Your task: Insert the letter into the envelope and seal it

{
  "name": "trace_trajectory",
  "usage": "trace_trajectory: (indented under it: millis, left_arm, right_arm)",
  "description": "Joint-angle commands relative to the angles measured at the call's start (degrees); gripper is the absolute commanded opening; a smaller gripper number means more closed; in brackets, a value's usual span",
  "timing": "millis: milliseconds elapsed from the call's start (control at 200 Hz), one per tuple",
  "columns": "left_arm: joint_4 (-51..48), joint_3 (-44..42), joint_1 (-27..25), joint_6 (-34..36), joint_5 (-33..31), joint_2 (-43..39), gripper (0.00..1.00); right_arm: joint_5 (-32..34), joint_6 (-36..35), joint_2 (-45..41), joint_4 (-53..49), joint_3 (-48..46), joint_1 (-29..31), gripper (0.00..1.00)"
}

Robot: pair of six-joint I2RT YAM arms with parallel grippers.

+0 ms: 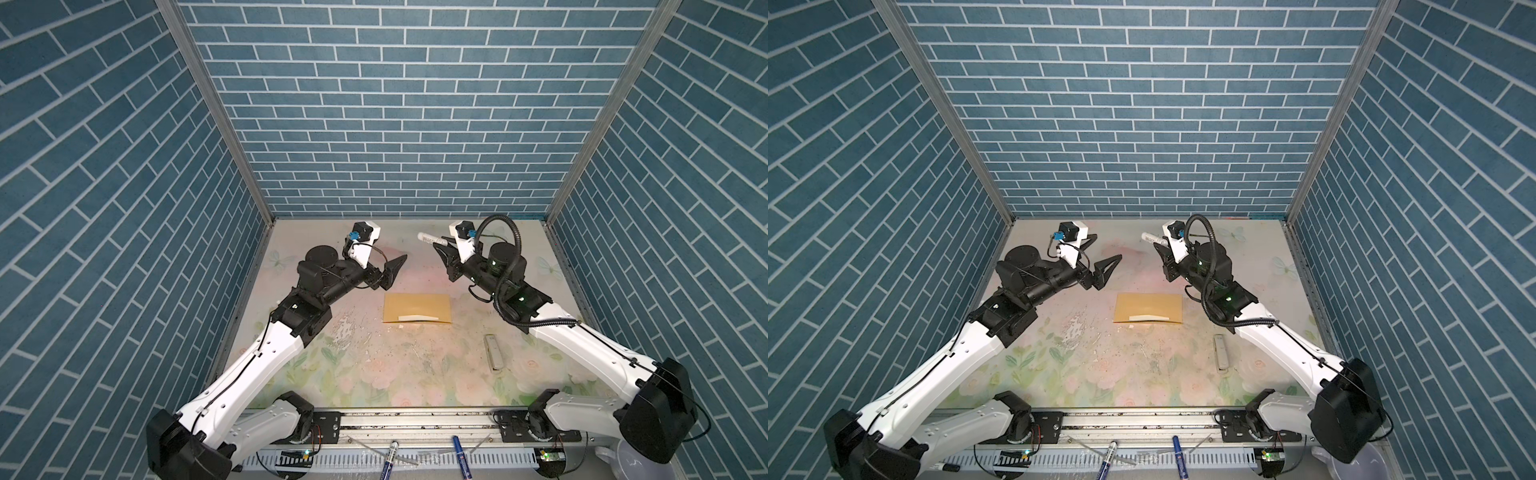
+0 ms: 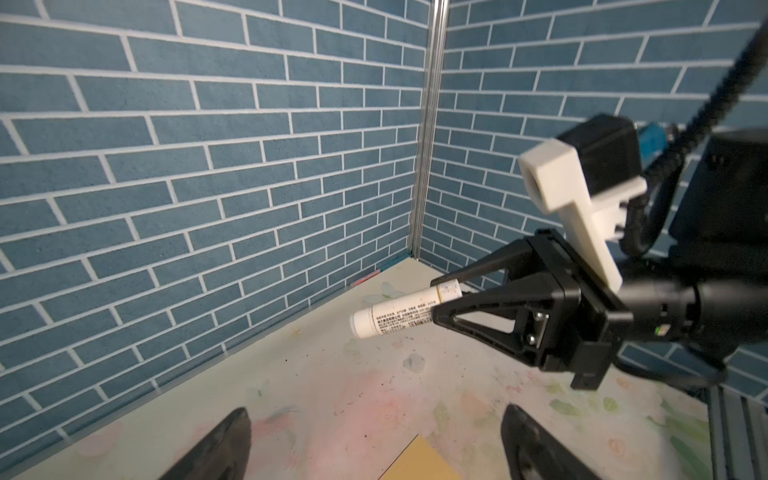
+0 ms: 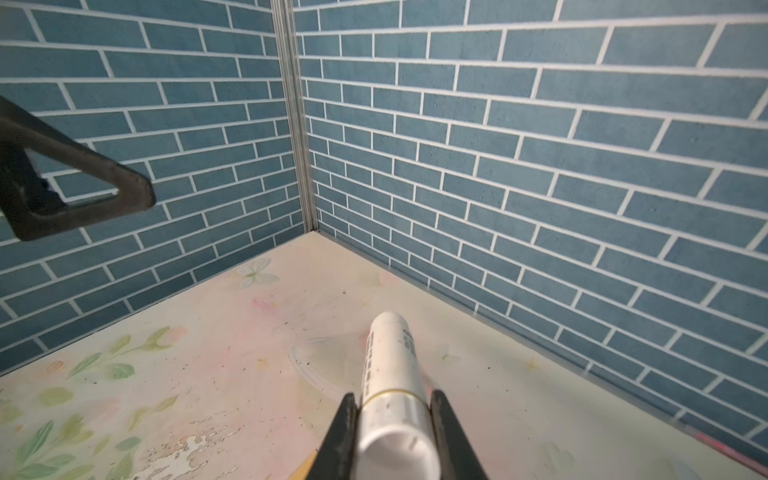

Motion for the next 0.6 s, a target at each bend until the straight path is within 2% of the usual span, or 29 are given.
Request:
trace_trajectory:
  millis: [0, 310, 595]
  left_arm:
    - [0.5, -1.4, -2.4, 7.3, 0.9, 0.9, 0.94]
    - [3.7, -4.4, -8.0, 20.6, -1.7, 2.3, 0.96]
    - [1.4, -2.9, -9.9, 25.9, -2.3, 5.6, 0.94]
  right_arm:
    - [-2.3, 3.6, -1.5, -14.2, 6.2, -0.8, 0.0]
    - [-8.5, 6.7, 0.1, -29.6, 13.5, -2.1, 0.0]
    - [-17.1, 7.6, 2.0, -35.6, 17.7, -2.1, 0.0]
